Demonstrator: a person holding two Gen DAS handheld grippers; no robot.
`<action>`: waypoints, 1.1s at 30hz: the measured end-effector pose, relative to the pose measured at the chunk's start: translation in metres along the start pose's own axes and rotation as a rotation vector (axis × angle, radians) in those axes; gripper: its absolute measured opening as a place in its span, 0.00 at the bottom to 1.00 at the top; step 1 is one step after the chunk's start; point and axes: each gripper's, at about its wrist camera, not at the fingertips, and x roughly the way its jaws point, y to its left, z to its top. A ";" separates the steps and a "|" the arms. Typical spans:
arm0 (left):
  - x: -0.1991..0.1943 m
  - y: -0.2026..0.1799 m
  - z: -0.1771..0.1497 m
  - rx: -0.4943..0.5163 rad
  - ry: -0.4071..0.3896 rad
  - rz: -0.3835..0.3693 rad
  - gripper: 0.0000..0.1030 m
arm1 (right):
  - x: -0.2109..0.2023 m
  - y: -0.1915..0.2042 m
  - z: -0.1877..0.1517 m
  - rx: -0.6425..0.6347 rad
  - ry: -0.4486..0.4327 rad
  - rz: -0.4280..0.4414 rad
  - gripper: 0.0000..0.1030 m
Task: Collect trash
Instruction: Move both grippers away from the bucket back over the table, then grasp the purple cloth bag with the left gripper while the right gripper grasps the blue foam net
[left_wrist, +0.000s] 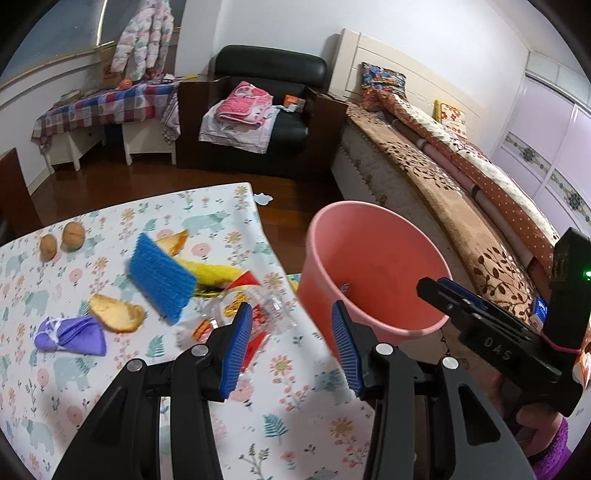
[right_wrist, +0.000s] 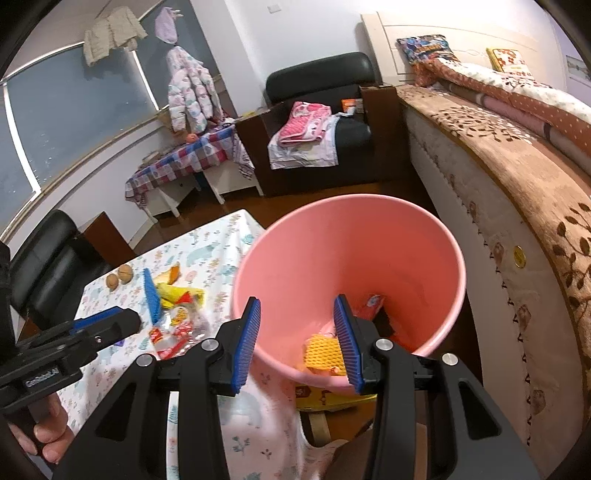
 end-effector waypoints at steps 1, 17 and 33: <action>-0.002 0.003 -0.001 -0.006 -0.001 0.004 0.43 | -0.001 0.003 0.000 -0.005 -0.002 0.006 0.41; -0.037 0.072 -0.027 -0.124 -0.022 0.117 0.43 | 0.000 0.046 -0.011 -0.108 0.004 0.092 0.41; -0.050 0.155 -0.058 -0.291 -0.002 0.266 0.43 | 0.020 0.088 -0.033 -0.196 0.089 0.161 0.41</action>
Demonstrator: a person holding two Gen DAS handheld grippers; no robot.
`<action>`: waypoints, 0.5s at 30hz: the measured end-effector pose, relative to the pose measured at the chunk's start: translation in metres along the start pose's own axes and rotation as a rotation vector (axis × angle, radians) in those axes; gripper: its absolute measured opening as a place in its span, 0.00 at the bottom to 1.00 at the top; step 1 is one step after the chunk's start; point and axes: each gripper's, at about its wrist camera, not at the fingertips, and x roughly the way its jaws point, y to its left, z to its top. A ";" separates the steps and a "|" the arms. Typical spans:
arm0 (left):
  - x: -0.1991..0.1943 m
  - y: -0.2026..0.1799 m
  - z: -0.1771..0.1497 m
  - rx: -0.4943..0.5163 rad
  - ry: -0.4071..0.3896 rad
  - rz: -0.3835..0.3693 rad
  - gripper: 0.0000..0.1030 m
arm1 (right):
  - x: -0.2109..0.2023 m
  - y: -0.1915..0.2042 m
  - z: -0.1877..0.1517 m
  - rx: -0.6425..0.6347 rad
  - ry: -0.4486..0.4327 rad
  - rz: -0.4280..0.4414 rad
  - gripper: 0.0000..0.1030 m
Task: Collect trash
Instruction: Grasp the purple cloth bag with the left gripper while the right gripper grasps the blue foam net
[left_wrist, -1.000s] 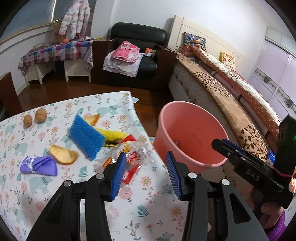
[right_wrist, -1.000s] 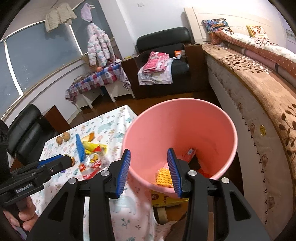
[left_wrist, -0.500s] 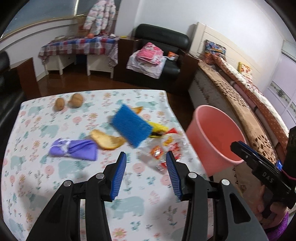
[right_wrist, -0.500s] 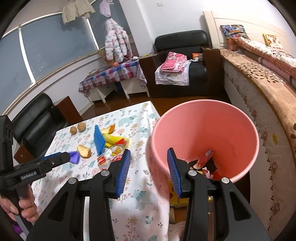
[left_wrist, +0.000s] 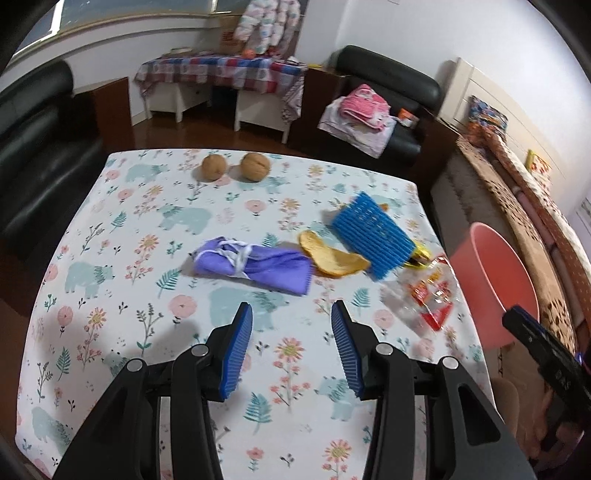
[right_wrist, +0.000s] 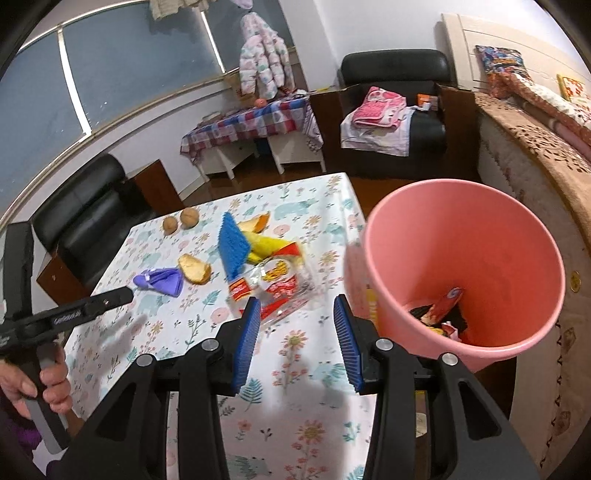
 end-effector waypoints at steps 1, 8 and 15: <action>0.002 0.002 0.002 -0.005 -0.004 0.004 0.43 | 0.001 0.001 0.000 -0.005 0.003 0.004 0.41; 0.022 0.019 0.015 -0.136 0.036 -0.012 0.43 | 0.011 0.010 0.001 -0.012 0.015 0.022 0.41; 0.057 0.041 0.024 -0.403 0.117 -0.041 0.46 | 0.024 0.018 0.004 -0.031 0.028 0.048 0.41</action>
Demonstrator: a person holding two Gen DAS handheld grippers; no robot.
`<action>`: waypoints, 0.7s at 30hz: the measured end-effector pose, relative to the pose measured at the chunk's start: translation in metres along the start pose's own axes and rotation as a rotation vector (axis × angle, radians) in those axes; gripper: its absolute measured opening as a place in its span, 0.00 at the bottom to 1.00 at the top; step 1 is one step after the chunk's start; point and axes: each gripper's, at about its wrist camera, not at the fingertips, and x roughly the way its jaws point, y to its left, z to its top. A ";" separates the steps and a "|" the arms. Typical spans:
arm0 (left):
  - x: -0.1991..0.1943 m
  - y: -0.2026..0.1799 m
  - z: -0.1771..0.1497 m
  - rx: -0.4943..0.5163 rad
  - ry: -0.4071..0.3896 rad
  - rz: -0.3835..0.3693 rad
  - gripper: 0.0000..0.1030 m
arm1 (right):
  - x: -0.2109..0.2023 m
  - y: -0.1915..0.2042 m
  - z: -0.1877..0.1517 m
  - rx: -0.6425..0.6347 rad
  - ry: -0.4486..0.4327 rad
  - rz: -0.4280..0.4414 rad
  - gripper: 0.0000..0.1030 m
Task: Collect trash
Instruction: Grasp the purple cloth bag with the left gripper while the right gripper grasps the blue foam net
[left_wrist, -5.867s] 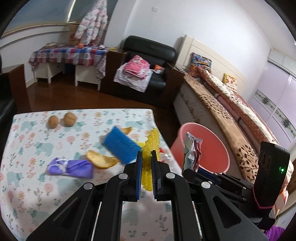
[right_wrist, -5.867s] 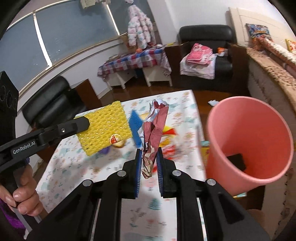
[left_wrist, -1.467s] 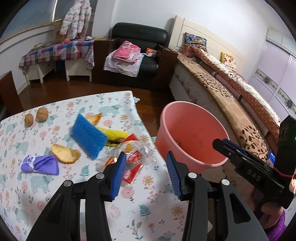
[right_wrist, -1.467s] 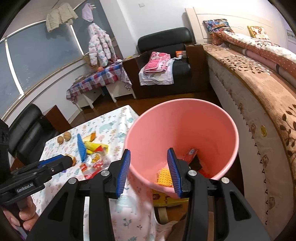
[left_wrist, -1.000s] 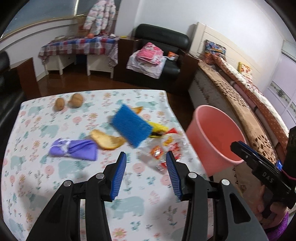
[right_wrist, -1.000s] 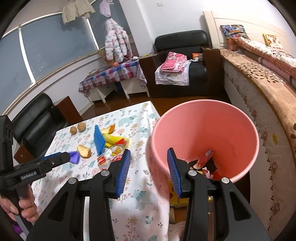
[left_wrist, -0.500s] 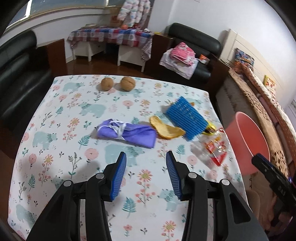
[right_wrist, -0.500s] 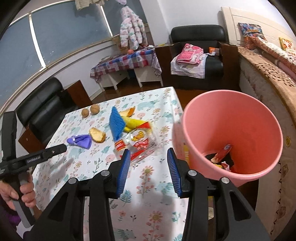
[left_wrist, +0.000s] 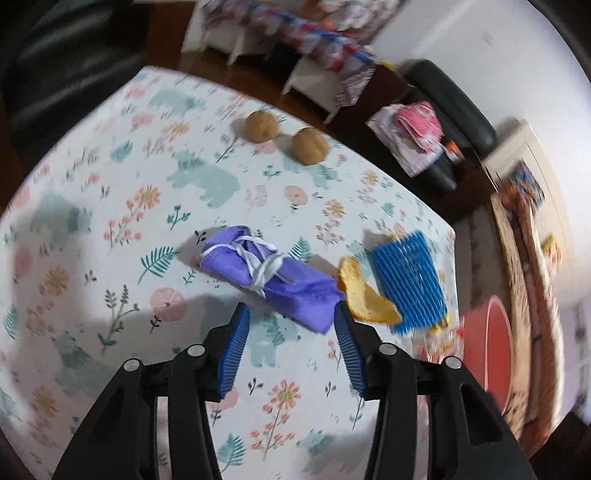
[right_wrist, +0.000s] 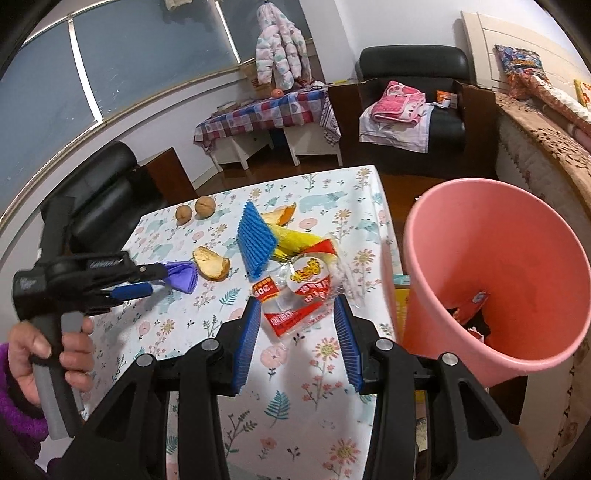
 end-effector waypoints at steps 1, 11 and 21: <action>0.004 0.003 0.004 -0.030 0.005 0.003 0.47 | 0.002 0.001 0.001 -0.003 0.001 0.004 0.41; 0.024 0.001 0.023 -0.098 0.000 0.043 0.48 | 0.026 0.010 0.019 -0.021 0.017 0.057 0.41; 0.021 0.010 0.028 -0.062 -0.027 0.045 0.30 | 0.059 0.027 0.041 -0.062 0.042 0.068 0.41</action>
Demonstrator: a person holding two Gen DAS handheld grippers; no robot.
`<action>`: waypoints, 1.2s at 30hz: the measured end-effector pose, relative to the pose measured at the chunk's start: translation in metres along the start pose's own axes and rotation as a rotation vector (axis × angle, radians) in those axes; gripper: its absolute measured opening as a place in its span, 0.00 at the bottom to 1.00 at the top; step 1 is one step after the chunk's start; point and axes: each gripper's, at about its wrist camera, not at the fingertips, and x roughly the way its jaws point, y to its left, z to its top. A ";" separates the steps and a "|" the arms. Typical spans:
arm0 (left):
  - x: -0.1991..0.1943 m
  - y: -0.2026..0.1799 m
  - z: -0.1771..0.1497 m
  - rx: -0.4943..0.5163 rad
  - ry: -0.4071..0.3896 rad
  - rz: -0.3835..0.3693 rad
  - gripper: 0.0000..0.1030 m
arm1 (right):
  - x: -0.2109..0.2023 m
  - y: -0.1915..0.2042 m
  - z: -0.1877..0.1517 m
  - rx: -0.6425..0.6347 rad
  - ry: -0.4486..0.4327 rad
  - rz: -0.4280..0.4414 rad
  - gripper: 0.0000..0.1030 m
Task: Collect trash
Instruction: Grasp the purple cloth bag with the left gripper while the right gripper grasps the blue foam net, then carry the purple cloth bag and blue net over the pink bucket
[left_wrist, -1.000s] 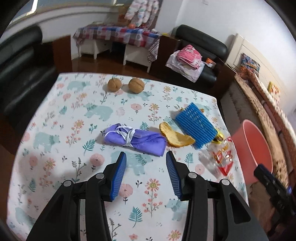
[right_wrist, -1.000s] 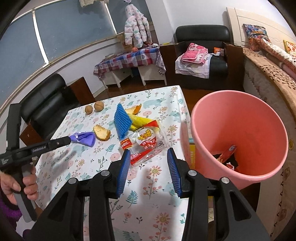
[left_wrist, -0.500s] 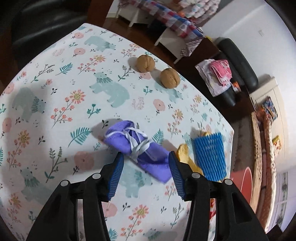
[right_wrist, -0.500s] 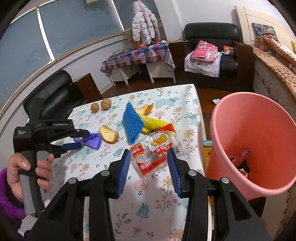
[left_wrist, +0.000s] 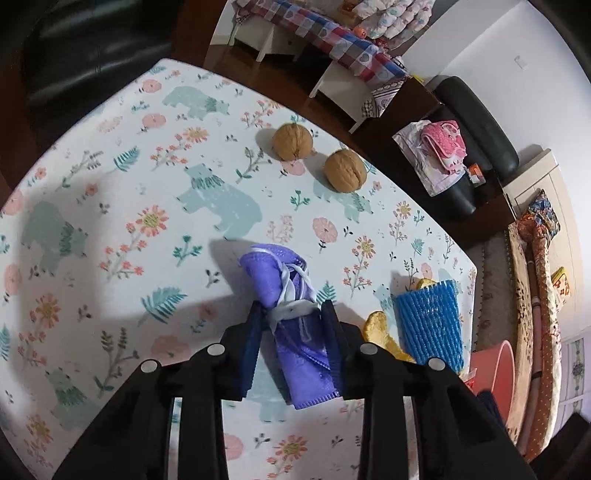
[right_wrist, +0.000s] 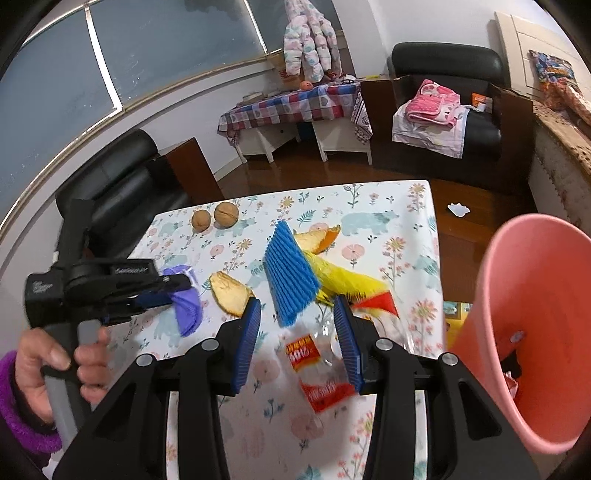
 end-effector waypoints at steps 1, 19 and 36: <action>-0.003 0.002 0.000 0.006 -0.005 -0.004 0.30 | 0.004 0.000 0.001 0.000 0.003 -0.005 0.41; -0.049 0.011 -0.014 0.179 -0.081 -0.040 0.30 | 0.048 0.003 0.009 0.060 0.100 -0.050 0.10; -0.080 -0.011 -0.039 0.275 -0.128 -0.091 0.30 | -0.017 0.019 -0.005 0.091 0.020 0.034 0.07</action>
